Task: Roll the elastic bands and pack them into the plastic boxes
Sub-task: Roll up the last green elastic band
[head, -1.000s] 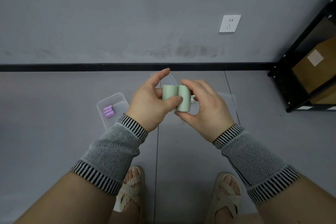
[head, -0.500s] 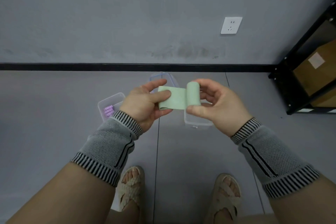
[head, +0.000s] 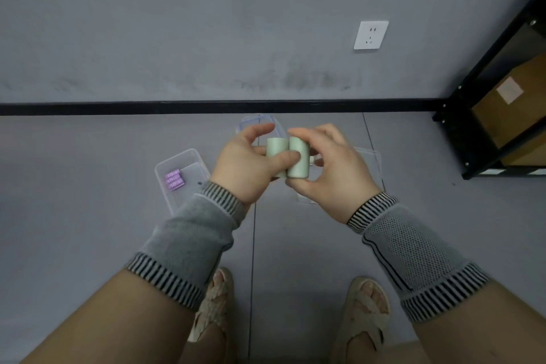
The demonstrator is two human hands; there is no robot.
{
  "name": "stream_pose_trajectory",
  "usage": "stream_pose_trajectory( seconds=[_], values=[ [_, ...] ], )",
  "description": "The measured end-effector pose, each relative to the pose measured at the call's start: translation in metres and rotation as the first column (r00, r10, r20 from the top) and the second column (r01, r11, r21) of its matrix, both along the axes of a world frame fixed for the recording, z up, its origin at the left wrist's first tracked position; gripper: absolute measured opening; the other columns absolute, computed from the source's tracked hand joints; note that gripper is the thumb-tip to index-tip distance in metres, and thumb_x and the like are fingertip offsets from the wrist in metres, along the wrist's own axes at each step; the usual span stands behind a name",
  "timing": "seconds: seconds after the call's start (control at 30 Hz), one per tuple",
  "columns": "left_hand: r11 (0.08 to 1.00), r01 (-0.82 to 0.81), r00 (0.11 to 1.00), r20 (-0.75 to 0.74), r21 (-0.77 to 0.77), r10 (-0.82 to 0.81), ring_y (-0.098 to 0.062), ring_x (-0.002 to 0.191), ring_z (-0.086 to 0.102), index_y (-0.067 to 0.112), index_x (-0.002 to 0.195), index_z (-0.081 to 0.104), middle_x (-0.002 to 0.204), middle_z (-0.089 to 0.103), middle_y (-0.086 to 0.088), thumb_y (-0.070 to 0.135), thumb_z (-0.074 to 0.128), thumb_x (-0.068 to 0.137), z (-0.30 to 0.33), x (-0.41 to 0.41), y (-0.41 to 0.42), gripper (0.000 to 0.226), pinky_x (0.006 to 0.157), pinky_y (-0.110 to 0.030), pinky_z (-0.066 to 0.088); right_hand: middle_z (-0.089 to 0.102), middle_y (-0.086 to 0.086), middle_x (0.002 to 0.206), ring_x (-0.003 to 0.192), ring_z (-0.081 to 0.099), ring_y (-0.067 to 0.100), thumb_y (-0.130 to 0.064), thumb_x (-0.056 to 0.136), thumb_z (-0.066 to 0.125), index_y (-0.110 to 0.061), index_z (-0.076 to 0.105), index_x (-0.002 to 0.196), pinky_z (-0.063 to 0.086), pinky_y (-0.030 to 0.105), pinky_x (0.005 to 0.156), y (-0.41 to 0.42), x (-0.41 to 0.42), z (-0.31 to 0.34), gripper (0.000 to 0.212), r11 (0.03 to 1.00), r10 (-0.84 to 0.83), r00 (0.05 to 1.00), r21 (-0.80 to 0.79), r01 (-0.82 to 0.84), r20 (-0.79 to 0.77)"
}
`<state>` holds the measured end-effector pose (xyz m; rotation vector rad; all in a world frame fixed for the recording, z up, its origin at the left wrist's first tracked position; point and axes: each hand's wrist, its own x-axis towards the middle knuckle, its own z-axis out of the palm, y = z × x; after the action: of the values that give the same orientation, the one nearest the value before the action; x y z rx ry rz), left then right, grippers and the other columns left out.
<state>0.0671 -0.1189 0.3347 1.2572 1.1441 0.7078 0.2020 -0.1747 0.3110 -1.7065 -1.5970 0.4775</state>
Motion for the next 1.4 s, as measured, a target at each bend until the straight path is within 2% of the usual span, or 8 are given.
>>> stream_pose_trajectory(
  seconds=[0.3,0.4,0.5,0.57,0.7,1.07,1.23,1.4],
  values=[
    [0.962,0.052,0.982,0.187,-0.269,-0.001,-0.010,0.066,0.067,0.011,0.119,0.055,0.092,0.066,-0.006,0.003,0.058,0.088,0.003,-0.012,0.009,0.032,0.053,-0.019,0.053,0.064,-0.013,0.102,0.097,0.061,0.000,-0.012,0.066,0.084,-0.031,0.056,0.105,0.053,0.025,0.086,-0.001,-0.001,0.008,0.052,0.996,0.020,0.902,-0.065,-0.053,-0.432],
    [0.922,0.067,0.957,0.286,-0.382,0.049,-0.007,0.059,0.065,0.008,0.106,0.061,0.077,0.066,-0.002,0.002,0.053,0.090,0.003,-0.016,0.013,0.019,0.051,-0.017,0.052,0.071,-0.002,0.096,0.091,0.066,0.009,-0.002,0.066,0.075,-0.015,0.061,0.105,0.054,0.027,0.086,0.000,0.000,0.012,0.043,0.994,0.069,0.504,0.016,-0.110,-0.861],
    [0.905,0.095,0.937,0.344,-0.414,0.059,-0.009,0.062,0.067,0.008,0.104,0.062,0.074,0.069,-0.002,0.003,0.054,0.089,0.007,-0.017,0.017,0.018,0.052,-0.018,0.052,0.072,0.001,0.094,0.089,0.067,0.014,-0.001,0.061,0.081,-0.011,0.062,0.104,0.053,0.033,0.088,-0.001,0.007,0.010,0.048,0.986,0.084,0.216,0.050,-0.158,-0.973],
    [0.914,0.067,0.950,0.307,-0.400,0.064,-0.009,0.060,0.067,0.009,0.106,0.061,0.074,0.069,-0.002,0.002,0.054,0.089,0.007,-0.017,0.017,0.019,0.051,-0.019,0.052,0.071,0.000,0.099,0.094,0.066,0.012,-0.007,0.060,0.082,-0.015,0.063,0.105,0.054,0.032,0.091,-0.001,0.010,0.008,0.050,0.987,0.076,0.379,0.016,-0.159,-0.922],
    [0.966,0.005,0.995,0.099,-0.259,0.022,-0.013,0.066,0.065,0.011,0.114,0.058,0.096,0.065,-0.009,0.001,0.058,0.088,0.001,-0.014,0.010,0.028,0.053,-0.021,0.055,0.065,-0.013,0.101,0.098,0.062,-0.001,-0.012,0.066,0.083,-0.026,0.060,0.110,0.054,0.027,0.088,-0.001,0.006,0.007,0.052,0.990,0.042,0.934,-0.109,-0.086,-0.354],
    [0.998,0.057,0.997,-0.056,-0.009,-0.057,-0.022,0.086,0.070,0.011,0.131,0.047,0.091,0.072,-0.011,0.009,0.071,0.079,-0.002,-0.001,-0.001,0.057,0.081,-0.039,0.057,0.042,-0.012,0.112,0.102,0.052,0.008,-0.015,0.073,0.072,-0.028,0.051,0.131,0.050,0.034,0.091,0.002,-0.002,-0.002,0.062,0.996,0.092,0.994,-0.017,-0.091,0.056],
    [0.980,0.048,0.986,0.169,-0.191,-0.015,-0.027,0.086,0.069,0.008,0.131,0.044,0.104,0.067,-0.021,-0.002,0.059,0.086,0.002,-0.003,0.001,0.048,0.074,-0.032,0.059,0.046,-0.016,0.126,0.101,0.055,0.003,-0.027,0.071,0.080,-0.035,0.036,0.139,0.052,0.029,0.088,-0.002,-0.004,-0.001,0.082,0.991,0.042,0.979,-0.114,-0.065,-0.199],
    [0.972,0.065,0.952,0.306,-0.224,0.007,-0.036,0.103,0.064,0.010,0.137,0.036,0.114,0.062,-0.026,-0.004,0.051,0.091,0.000,-0.002,0.004,0.050,0.092,-0.040,0.052,0.068,-0.011,0.102,0.080,0.068,0.004,-0.028,0.078,0.075,-0.035,0.059,0.111,0.056,0.038,0.082,0.000,-0.010,-0.001,0.038,0.991,-0.097,0.917,-0.121,0.054,-0.387]
  ],
)
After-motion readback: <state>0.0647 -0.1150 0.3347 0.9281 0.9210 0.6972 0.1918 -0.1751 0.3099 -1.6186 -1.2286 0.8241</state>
